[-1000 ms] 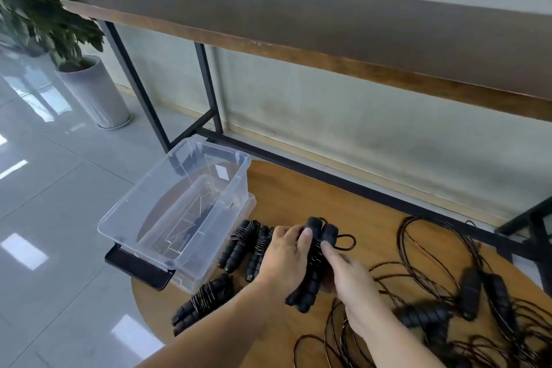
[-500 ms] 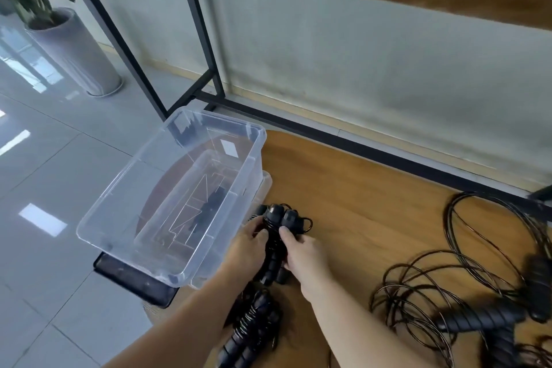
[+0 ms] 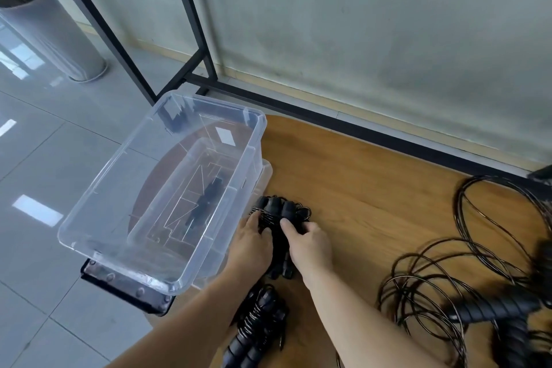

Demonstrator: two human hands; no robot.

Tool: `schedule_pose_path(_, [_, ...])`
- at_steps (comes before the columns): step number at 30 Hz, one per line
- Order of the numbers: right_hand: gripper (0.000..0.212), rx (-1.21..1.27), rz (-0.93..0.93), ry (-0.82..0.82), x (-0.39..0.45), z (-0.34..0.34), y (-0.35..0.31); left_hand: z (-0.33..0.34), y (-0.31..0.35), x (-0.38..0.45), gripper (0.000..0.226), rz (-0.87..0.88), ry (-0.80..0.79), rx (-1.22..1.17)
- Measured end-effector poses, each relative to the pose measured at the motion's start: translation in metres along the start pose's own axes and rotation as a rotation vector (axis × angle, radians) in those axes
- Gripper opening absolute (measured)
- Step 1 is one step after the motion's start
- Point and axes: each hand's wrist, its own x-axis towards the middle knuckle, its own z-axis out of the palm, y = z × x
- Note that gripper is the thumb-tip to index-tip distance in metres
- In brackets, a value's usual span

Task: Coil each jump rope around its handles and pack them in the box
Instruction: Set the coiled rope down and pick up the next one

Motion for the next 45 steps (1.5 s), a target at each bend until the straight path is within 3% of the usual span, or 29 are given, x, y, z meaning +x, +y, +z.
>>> schedule_pose_path(6, [0.052, -0.023, -0.001, -0.020, -0.009, -0.015, -0.006, 0.006, 0.012, -0.013, 0.050, 0.052, 0.128, -0.035])
schedule_pose_path(11, [0.042, 0.055, -0.019, -0.062, -0.021, -0.035, -0.011, 0.004, 0.041, -0.035, 0.024, 0.201, 0.226, -0.006])
schedule_pose_path(16, [0.045, 0.212, 0.061, 0.032, -0.051, -0.086, -0.015, 0.013, 0.078, -0.058, 0.033, 0.276, 0.062, -0.066])
schedule_pose_path(20, [0.045, 0.252, 0.042, 0.202, -0.078, -0.148, 0.018, 0.054, 0.120, -0.084, 0.036, 0.331, -0.172, -0.116])
schedule_pose_path(25, [0.048, 0.346, 0.097, 0.376, -0.104, -0.219, 0.069, 0.106, 0.153, -0.117, 0.035, 0.352, -0.343, -0.068])
schedule_pose_path(33, [0.044, 0.408, 0.243, 0.515, -0.137, -0.310, 0.177, 0.179, 0.165, -0.157, 0.025, 0.364, -0.479, 0.065])
schedule_pose_path(38, [0.033, 0.405, 0.300, 0.339, -0.144, -0.328, 0.230, 0.217, 0.146, -0.185, 0.019, 0.256, -0.412, 0.126])
schedule_pose_path(42, [0.023, 0.322, 0.339, 0.080, -0.146, -0.297, 0.250, 0.237, 0.108, -0.199, 0.021, 0.132, -0.354, 0.200])
schedule_pose_path(45, [0.026, 0.199, 0.344, -0.047, -0.138, -0.266, 0.268, 0.248, 0.082, -0.206, 0.022, 0.035, -0.337, 0.261])
